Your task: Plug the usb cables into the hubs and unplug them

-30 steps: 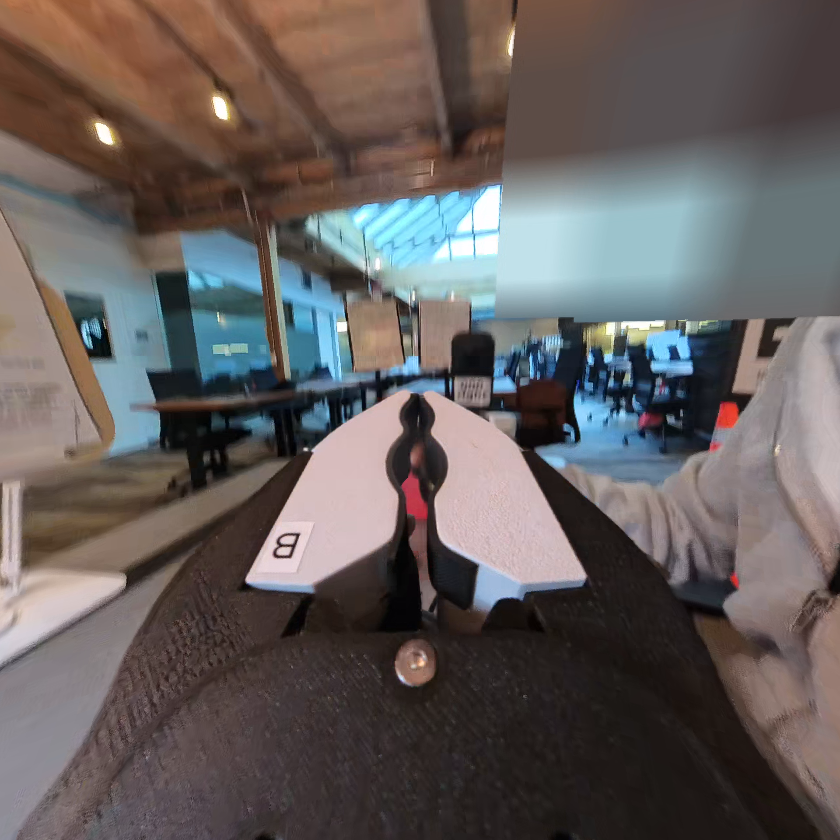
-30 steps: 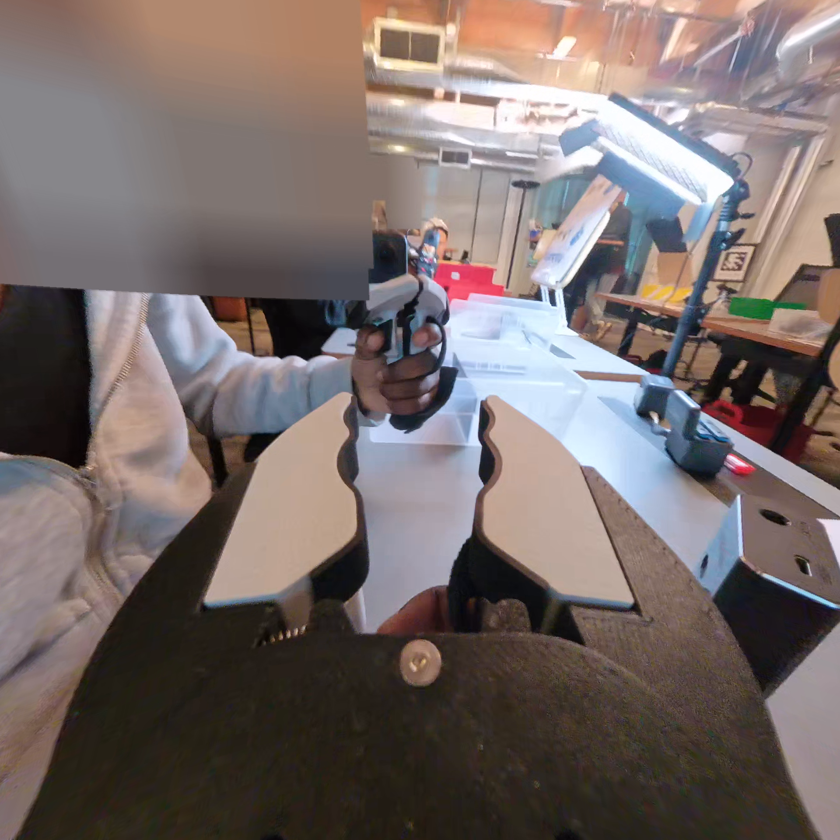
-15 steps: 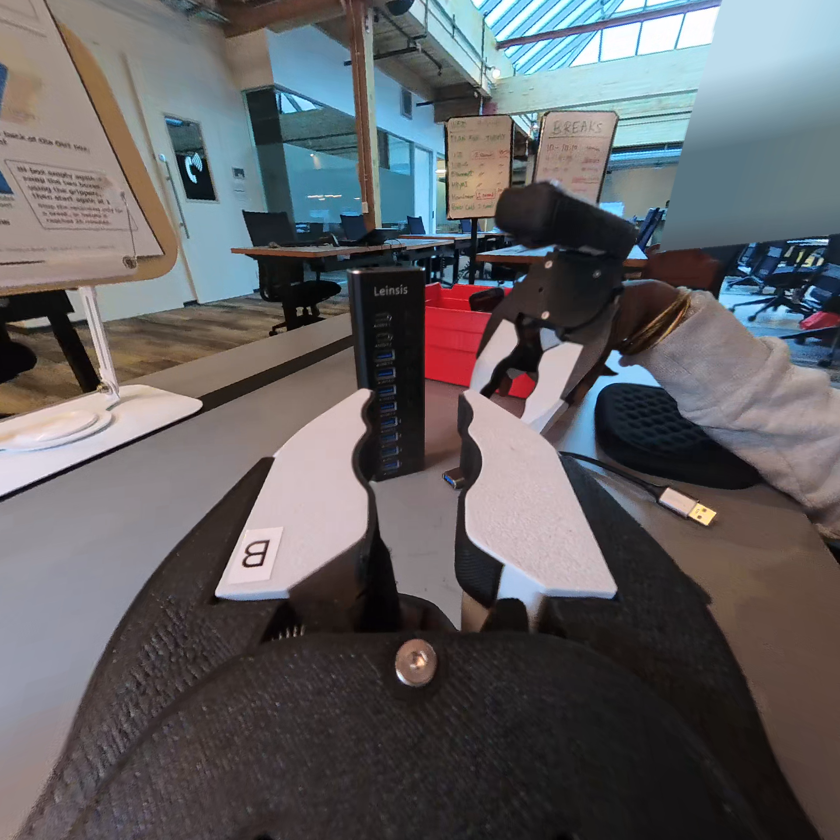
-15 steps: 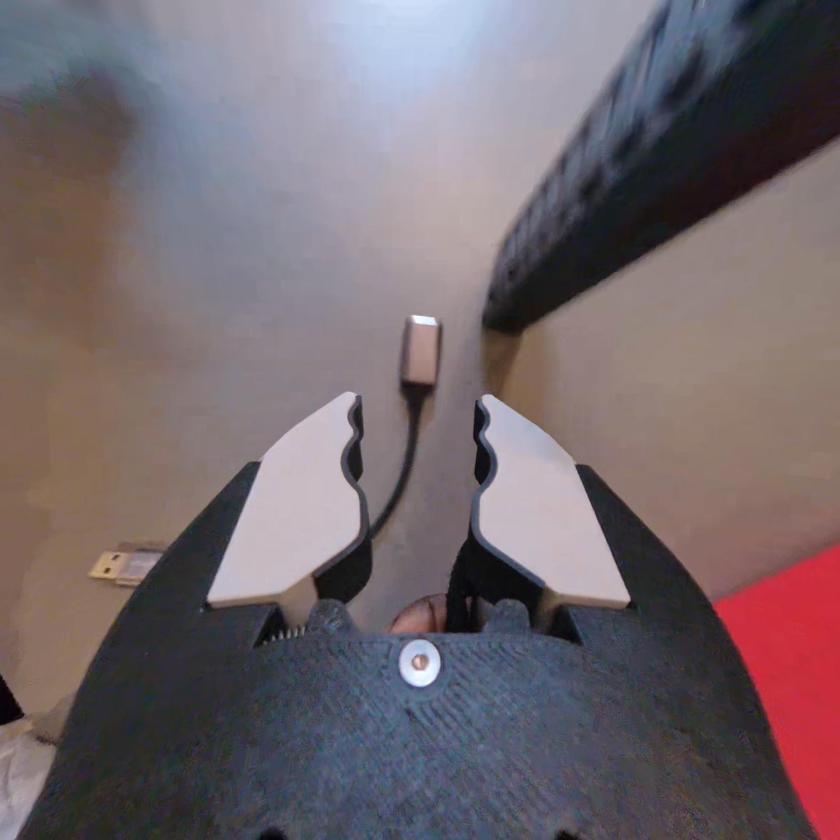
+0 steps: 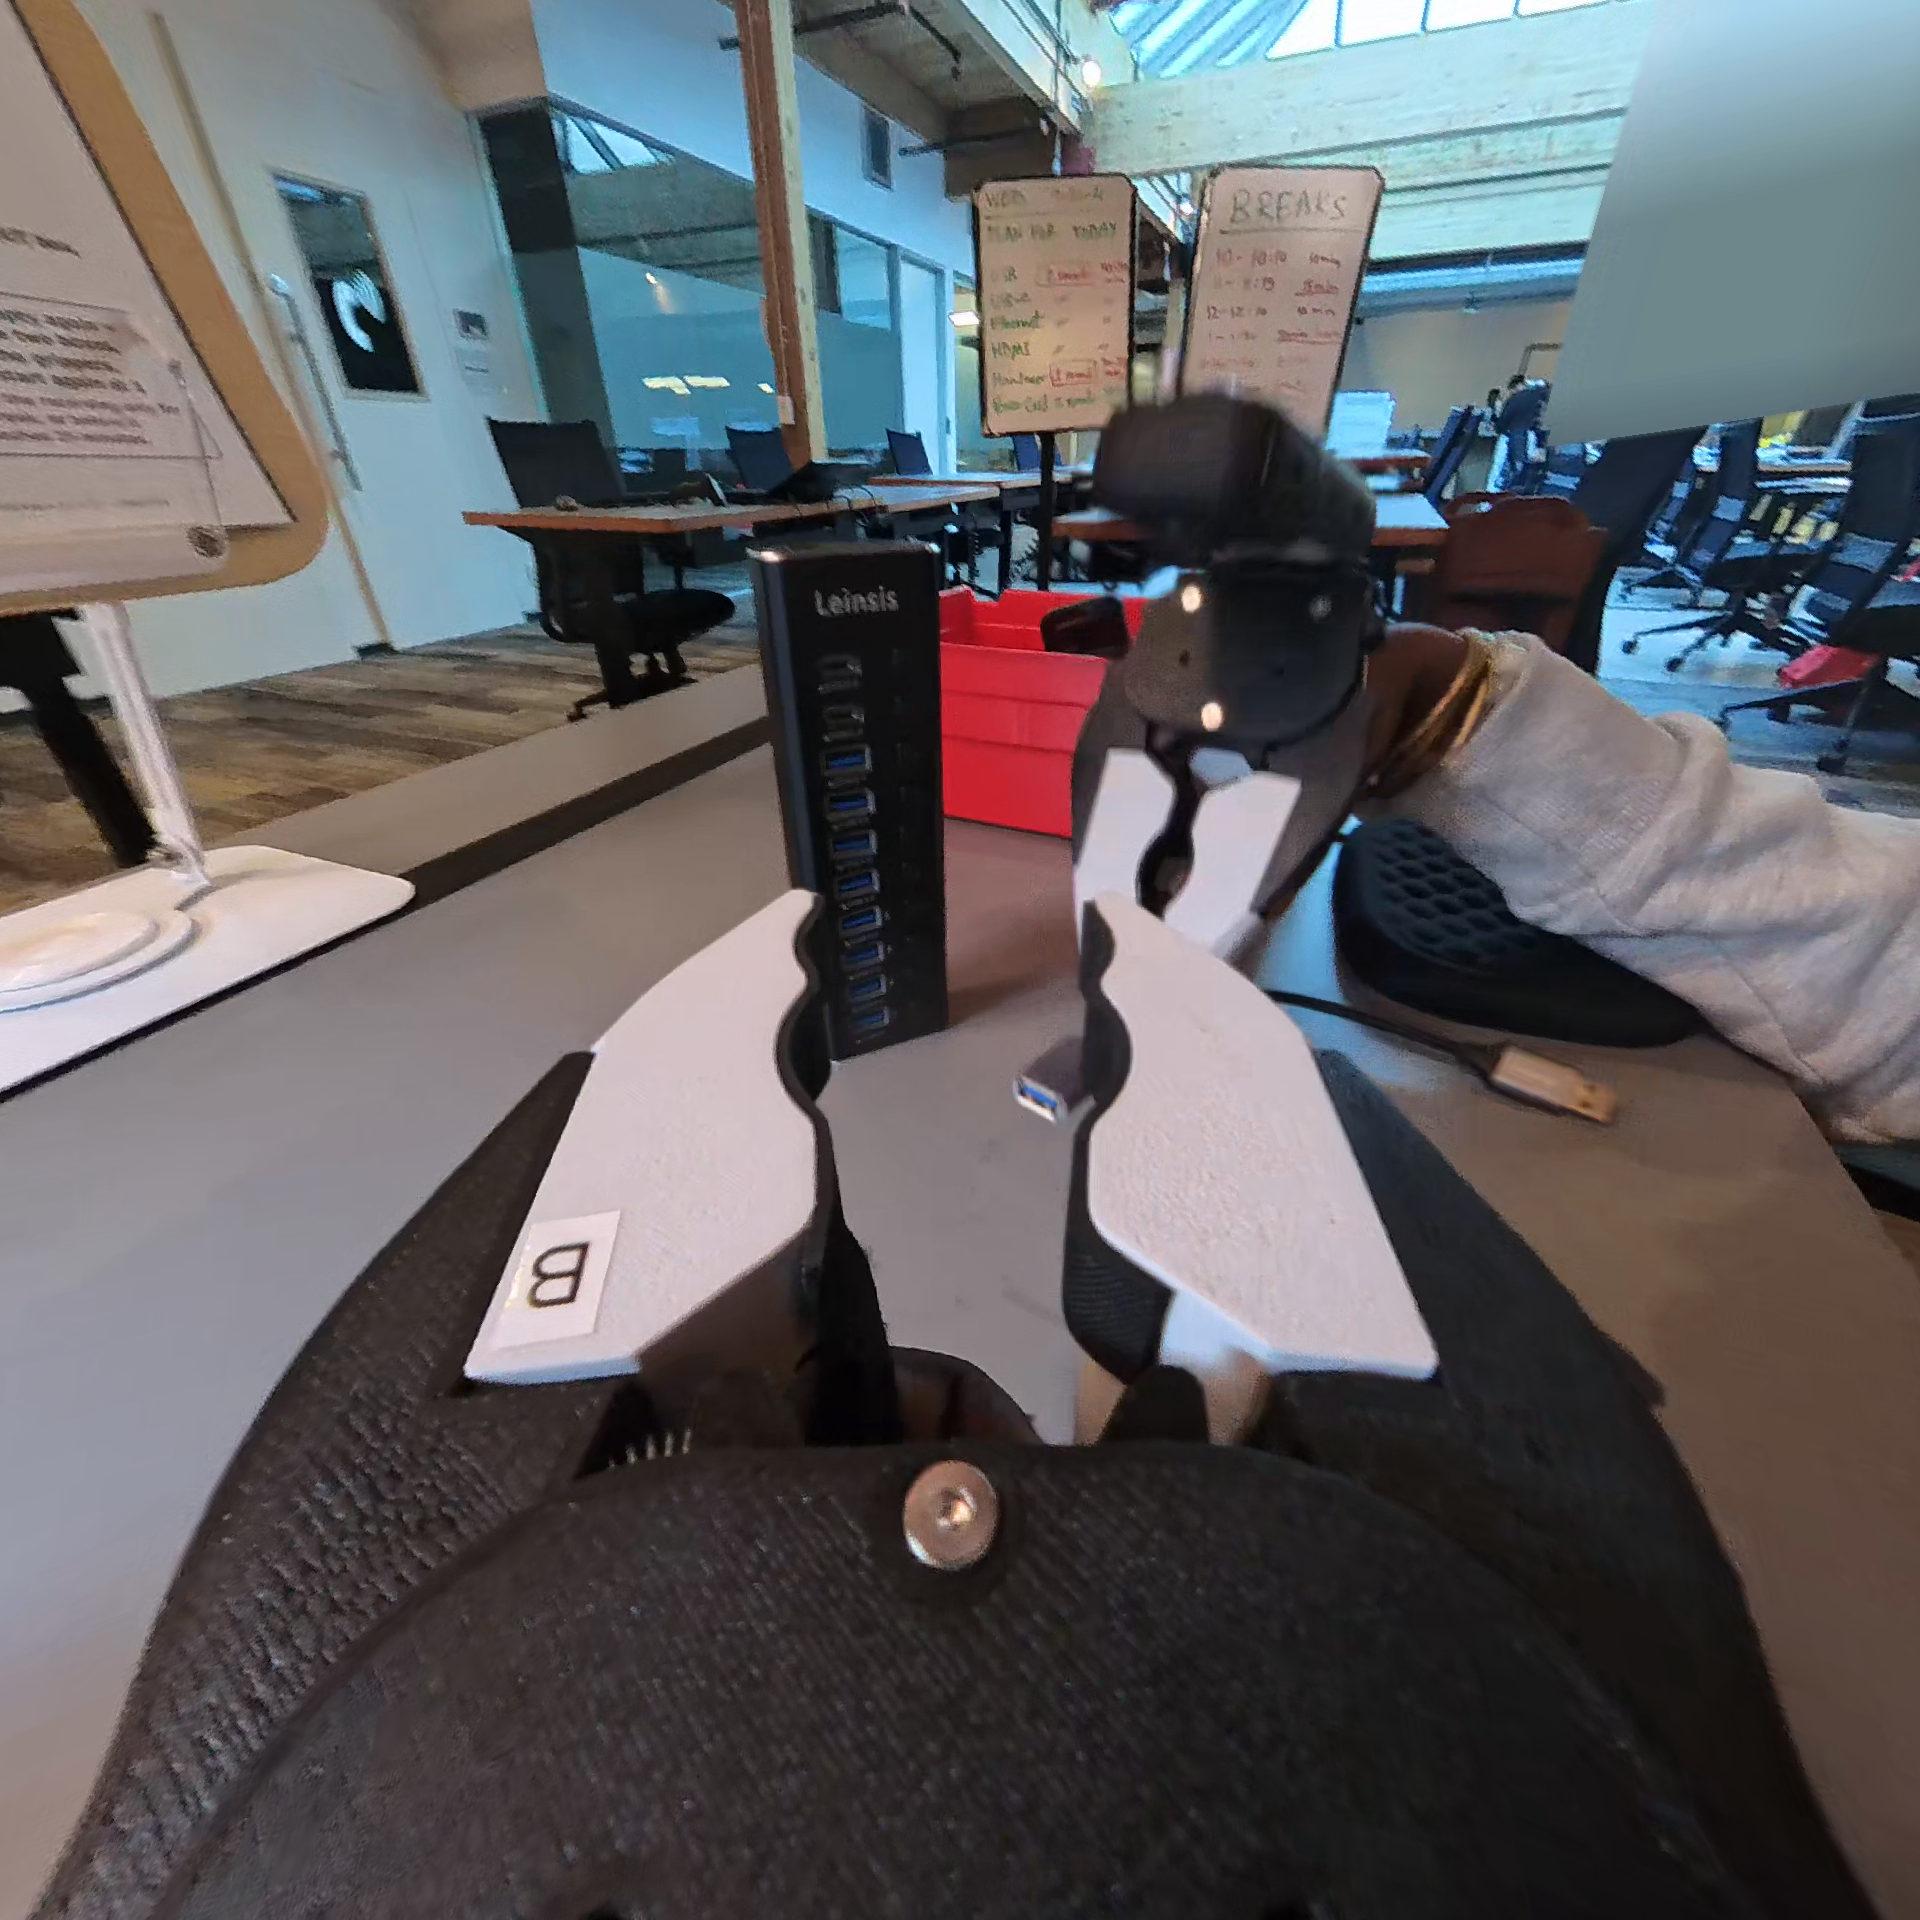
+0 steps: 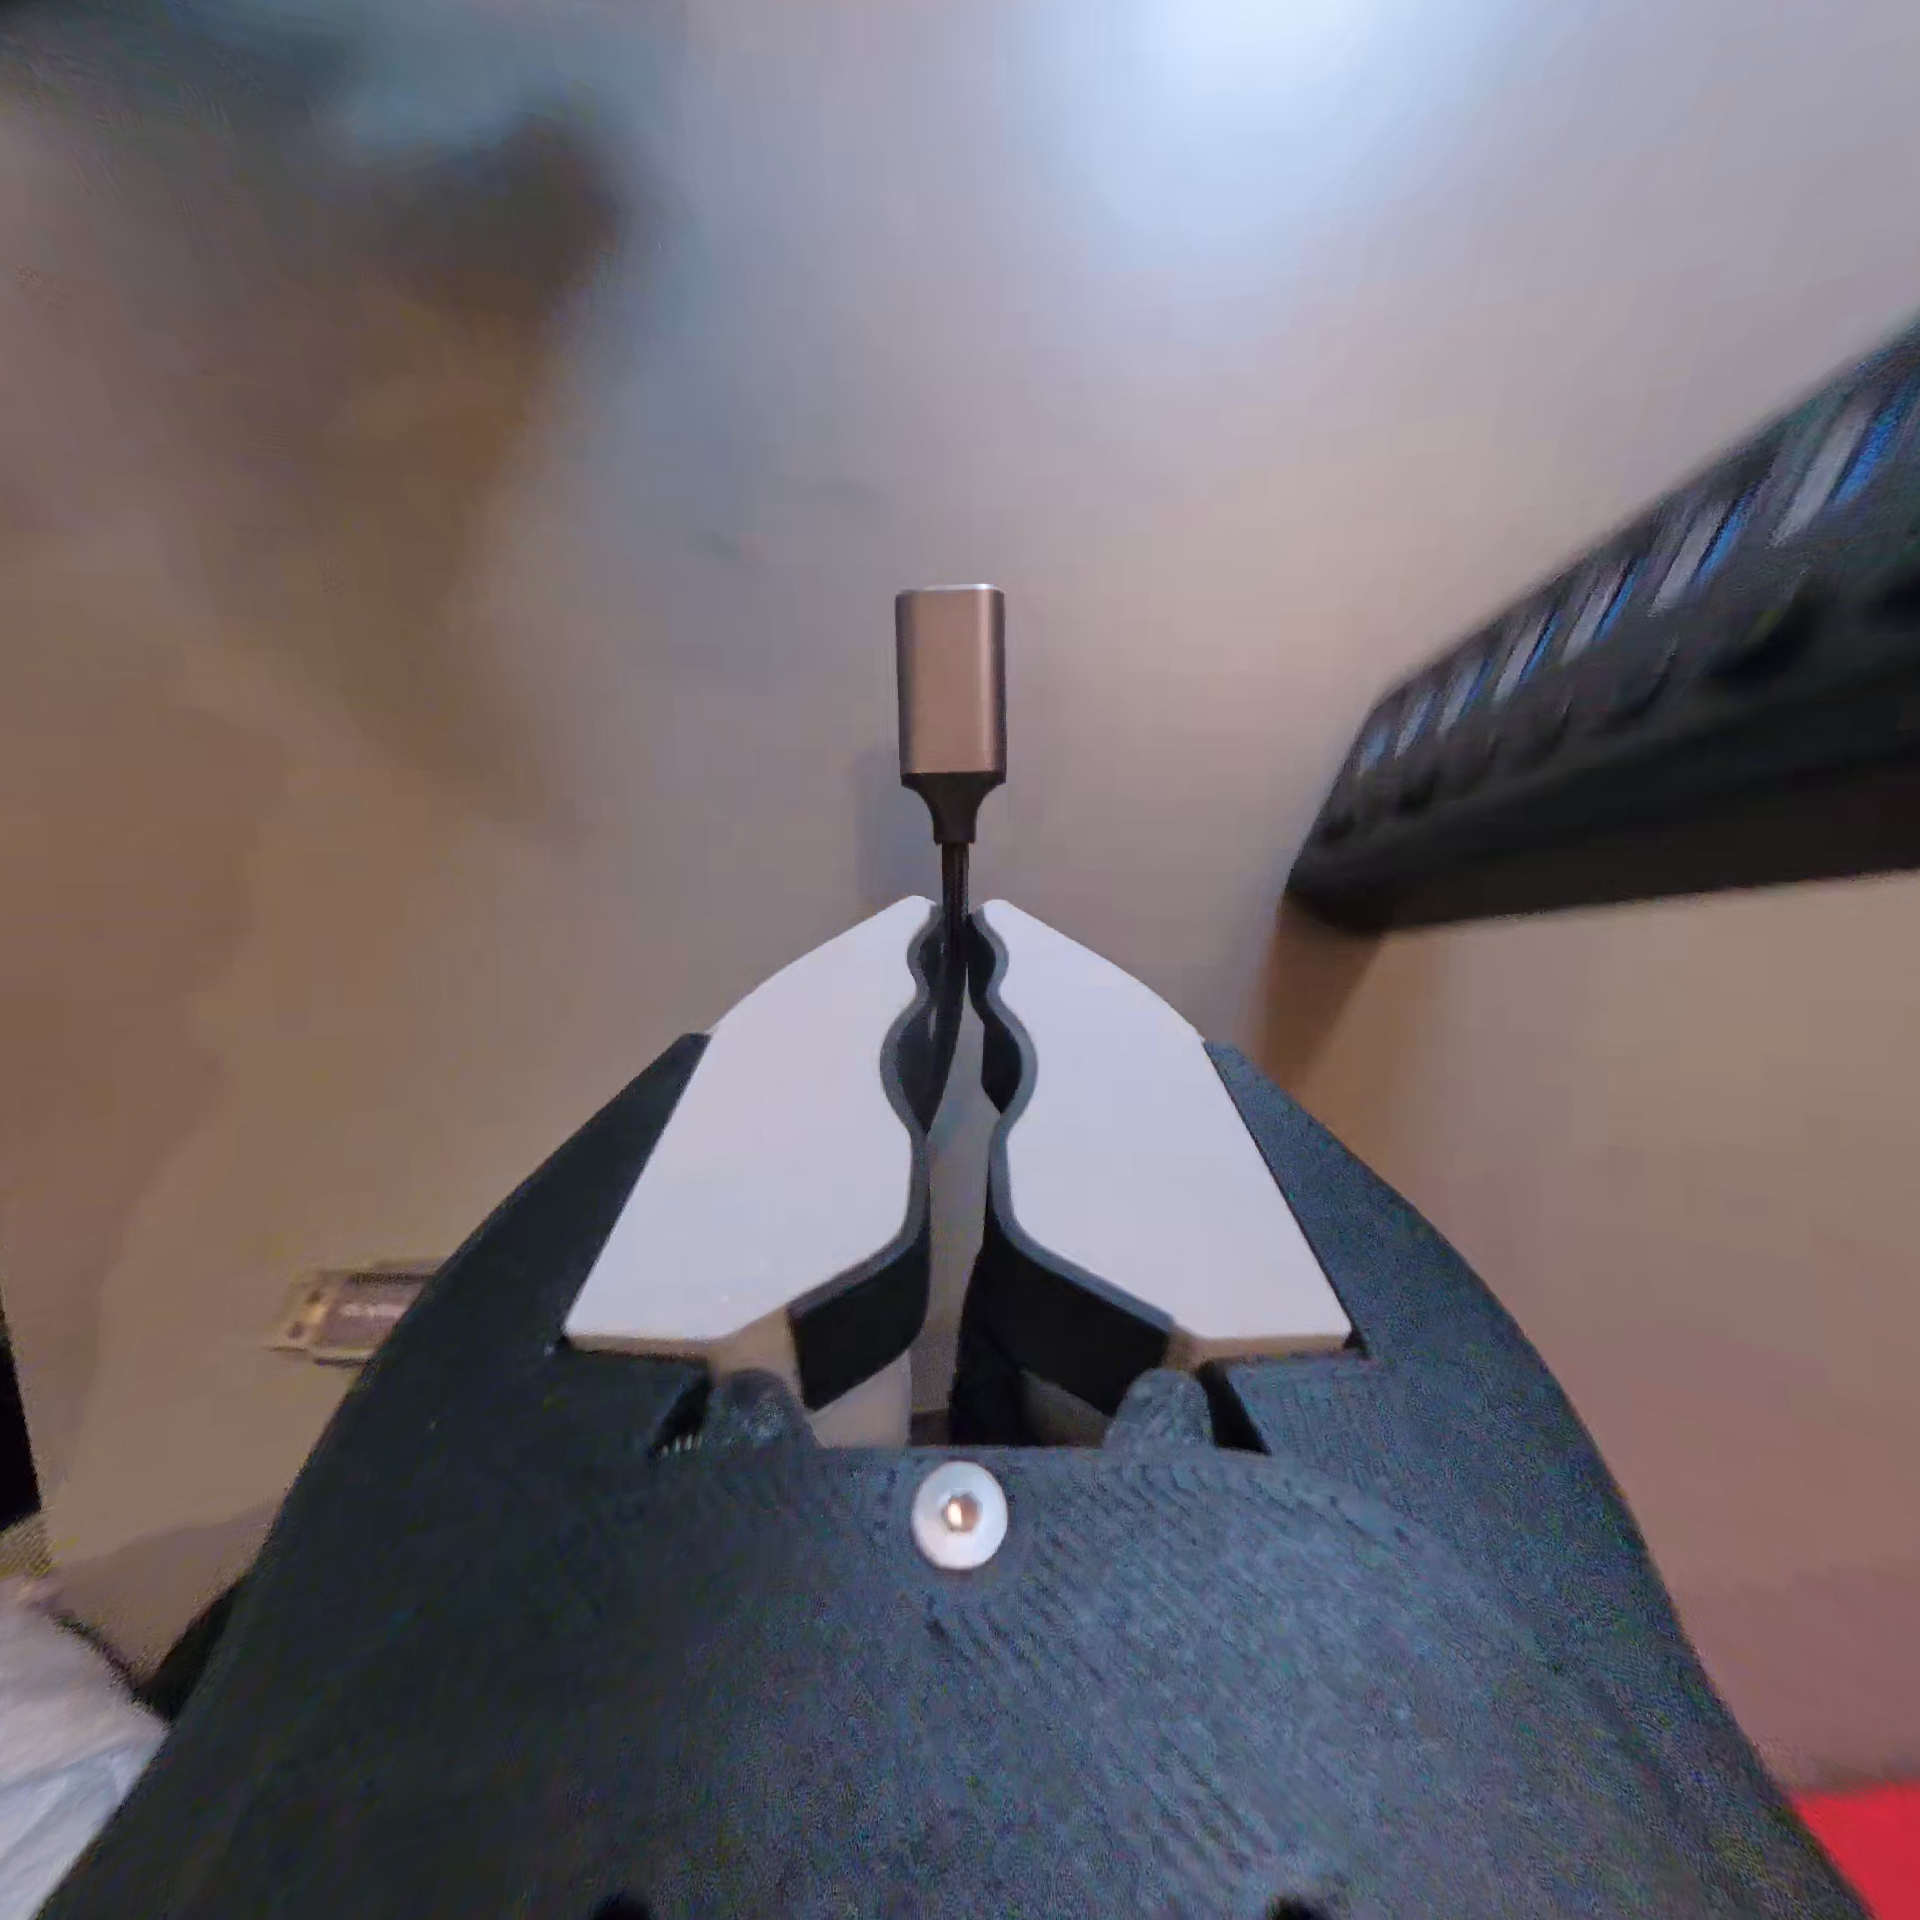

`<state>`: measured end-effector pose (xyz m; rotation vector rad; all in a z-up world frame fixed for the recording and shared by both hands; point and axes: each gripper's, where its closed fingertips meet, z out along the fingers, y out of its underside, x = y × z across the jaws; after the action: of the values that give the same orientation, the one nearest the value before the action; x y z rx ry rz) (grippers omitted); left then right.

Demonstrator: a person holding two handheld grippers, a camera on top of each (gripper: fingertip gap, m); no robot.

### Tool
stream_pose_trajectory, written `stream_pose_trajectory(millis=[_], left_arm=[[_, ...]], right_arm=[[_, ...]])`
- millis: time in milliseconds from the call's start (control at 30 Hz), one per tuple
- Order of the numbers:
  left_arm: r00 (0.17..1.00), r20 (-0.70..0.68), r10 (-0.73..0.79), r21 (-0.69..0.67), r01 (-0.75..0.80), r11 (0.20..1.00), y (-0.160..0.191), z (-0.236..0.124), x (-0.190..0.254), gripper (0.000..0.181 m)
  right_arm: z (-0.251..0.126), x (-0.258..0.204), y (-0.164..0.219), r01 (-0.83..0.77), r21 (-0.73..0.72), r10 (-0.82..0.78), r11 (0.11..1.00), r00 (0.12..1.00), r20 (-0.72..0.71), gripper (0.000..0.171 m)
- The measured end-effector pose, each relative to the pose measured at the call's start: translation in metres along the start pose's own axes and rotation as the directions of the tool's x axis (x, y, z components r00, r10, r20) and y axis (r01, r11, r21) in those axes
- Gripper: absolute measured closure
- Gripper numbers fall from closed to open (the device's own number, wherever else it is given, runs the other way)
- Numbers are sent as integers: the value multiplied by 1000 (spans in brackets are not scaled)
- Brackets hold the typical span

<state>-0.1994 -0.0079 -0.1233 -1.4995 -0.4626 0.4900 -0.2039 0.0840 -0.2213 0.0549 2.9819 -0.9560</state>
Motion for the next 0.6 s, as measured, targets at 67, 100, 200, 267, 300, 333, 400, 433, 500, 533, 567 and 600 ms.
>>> stream_pose_trajectory(millis=[67, 100, 200, 267, 300, 333, 400, 433, 500, 533, 567, 600], left_arm=[[999, -45, -26, -46, 24, 999, 6, 2, 6, 124], [997, -66, -38, -56, 35, 998, 8, 3, 9, 118], [991, -119, -60, -53, 54, 997, 7, 6, 19, 114], [982, -162, -94, -72, 84, 994, 10, 8, 28, 115], [974, -195, -118, -85, 103, 991, 12, 10, 35, 115], [963, -230, -139, -101, 119, 988, 13, 12, 42, 116], [944, -292, -151, -142, 114, 983, 19, 14, 57, 140], [940, -311, -143, -166, 94, 982, 23, 14, 63, 157], [936, -329, -128, -197, 64, 978, 28, 13, 69, 172], [939, -319, -129, -201, 66, 977, 28, 13, 68, 175], [946, -296, -135, -187, 81, 979, 25, 14, 63, 177], [953, -268, -143, -154, 104, 983, 20, 14, 56, 177]], right_arm=[[-13, -7, -34, 54, 203, -57, 978, 998, 9, 167], [-23, -9, -52, 78, 319, -81, 944, 997, -5, 167], [-64, -15, -104, 81, 663, -91, 744, 996, -19, 167], [-85, -21, -124, 64, 802, -93, 594, 996, -11, 167], [-90, -23, -131, 59, 837, -94, 544, 995, -9, 167], [-90, -27, -135, 55, 855, -104, 516, 995, -2, 167], [-88, -34, -142, 54, 870, -121, 490, 993, 6, 167], [-87, -37, -145, 53, 875, -129, 482, 992, 11, 167], [-84, -44, -148, 54, 876, -153, 479, 988, 23, 167], [-84, -46, -150, 47, 881, -153, 471, 988, 29, 167], [-85, -46, -152, 31, 891, -141, 454, 989, 38, 167], [-87, -44, -154, 9, 902, -119, 433, 992, 47, 166]])
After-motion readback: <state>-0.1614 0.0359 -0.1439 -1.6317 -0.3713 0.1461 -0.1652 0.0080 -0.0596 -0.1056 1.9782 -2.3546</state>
